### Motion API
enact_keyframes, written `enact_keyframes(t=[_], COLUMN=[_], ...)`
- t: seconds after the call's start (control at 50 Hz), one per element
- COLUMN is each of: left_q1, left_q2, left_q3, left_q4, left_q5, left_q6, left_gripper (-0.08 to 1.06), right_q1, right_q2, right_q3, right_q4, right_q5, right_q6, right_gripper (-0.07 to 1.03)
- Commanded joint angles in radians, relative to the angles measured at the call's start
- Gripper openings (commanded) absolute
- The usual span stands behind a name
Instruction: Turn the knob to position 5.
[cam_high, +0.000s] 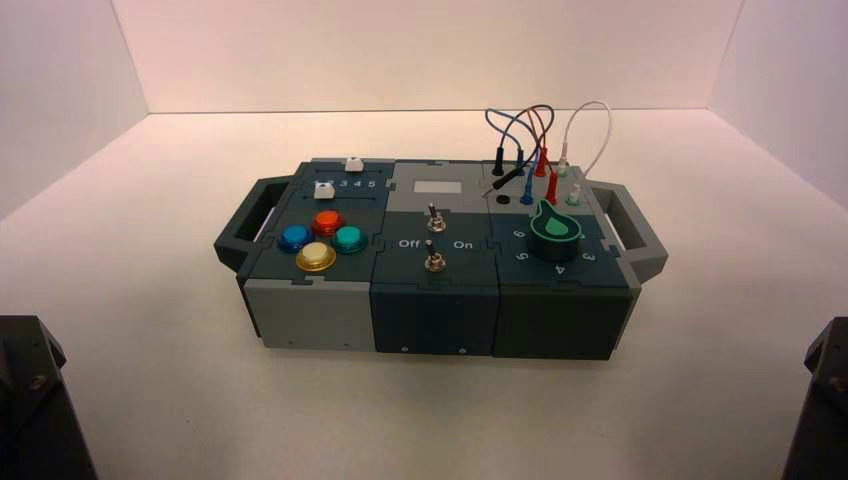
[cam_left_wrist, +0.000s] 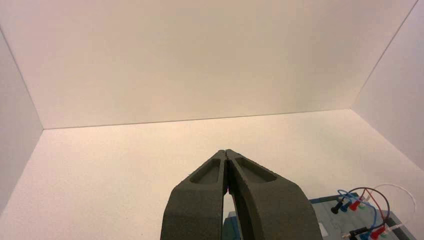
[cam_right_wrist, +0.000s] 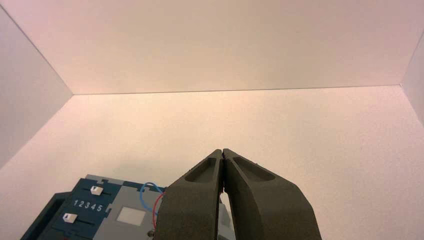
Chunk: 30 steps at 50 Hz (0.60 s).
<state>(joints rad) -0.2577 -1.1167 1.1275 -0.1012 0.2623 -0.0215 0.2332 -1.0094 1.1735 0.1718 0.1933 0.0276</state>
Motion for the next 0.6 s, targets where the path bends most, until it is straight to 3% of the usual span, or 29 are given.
enact_keyframes(t=[0.02,0.4,0.6], left_q1=[0.003,0.003,0.002], left_q2=[0.006,0.008,0.066], left_q3=[-0.014,-0.017,-0.049], left_q4=[0.002,0.0,0.0], left_q5=[-0.005,0.005,0.1], left_q6=[0.002,0.002,-0.005], left_gripper=[-0.03,-0.03,-0.03], right_q1=[0.003,0.006,0.028], right_q2=[0.006,0.008,0.041], right_q3=[-0.034,-0.035,-0.067], right_q4=[0.0,0.003,0.011], right_q5=[-0.003,0.005,0.1], right_q6=[0.0,0.0,0.006], right_gripper=[-0.02,-0.02,-0.02])
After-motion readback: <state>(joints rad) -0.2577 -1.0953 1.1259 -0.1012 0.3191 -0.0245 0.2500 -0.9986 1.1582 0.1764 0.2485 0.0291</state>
